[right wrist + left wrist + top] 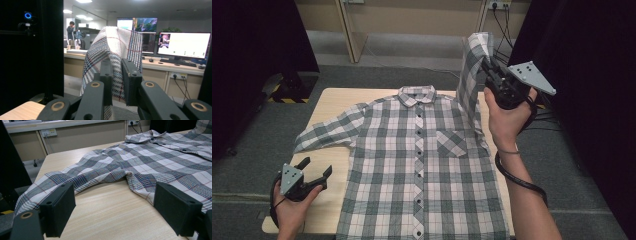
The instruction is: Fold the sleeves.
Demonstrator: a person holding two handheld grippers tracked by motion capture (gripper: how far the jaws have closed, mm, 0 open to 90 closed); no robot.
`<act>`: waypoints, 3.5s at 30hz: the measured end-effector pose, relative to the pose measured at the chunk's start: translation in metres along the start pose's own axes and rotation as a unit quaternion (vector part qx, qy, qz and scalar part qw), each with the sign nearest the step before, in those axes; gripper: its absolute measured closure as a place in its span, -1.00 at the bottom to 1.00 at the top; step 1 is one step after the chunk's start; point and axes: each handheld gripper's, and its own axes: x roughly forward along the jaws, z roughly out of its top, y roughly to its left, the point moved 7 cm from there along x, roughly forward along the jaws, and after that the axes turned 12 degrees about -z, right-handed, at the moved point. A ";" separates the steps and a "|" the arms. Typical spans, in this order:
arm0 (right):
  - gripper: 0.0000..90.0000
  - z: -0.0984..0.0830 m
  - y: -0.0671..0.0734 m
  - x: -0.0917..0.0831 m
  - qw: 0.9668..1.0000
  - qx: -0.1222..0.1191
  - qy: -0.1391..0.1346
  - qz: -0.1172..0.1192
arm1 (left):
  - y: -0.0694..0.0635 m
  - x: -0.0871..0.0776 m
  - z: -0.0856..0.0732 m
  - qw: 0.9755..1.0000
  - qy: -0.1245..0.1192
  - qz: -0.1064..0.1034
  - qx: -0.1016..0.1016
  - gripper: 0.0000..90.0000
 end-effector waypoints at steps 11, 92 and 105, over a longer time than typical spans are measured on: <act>0.78 -0.006 0.019 -0.005 1.000 -0.009 0.003 0.022 | 0.000 0.000 0.000 1.000 0.000 0.000 0.001 -0.62; 0.77 -0.102 0.090 -0.132 0.978 -0.035 0.068 0.195 | -0.002 0.001 0.000 1.000 0.002 0.001 0.008 -0.62; 0.76 -0.135 0.100 -0.143 0.967 -0.052 0.111 0.222 | -0.002 0.001 0.000 1.000 0.002 0.001 0.008 -0.62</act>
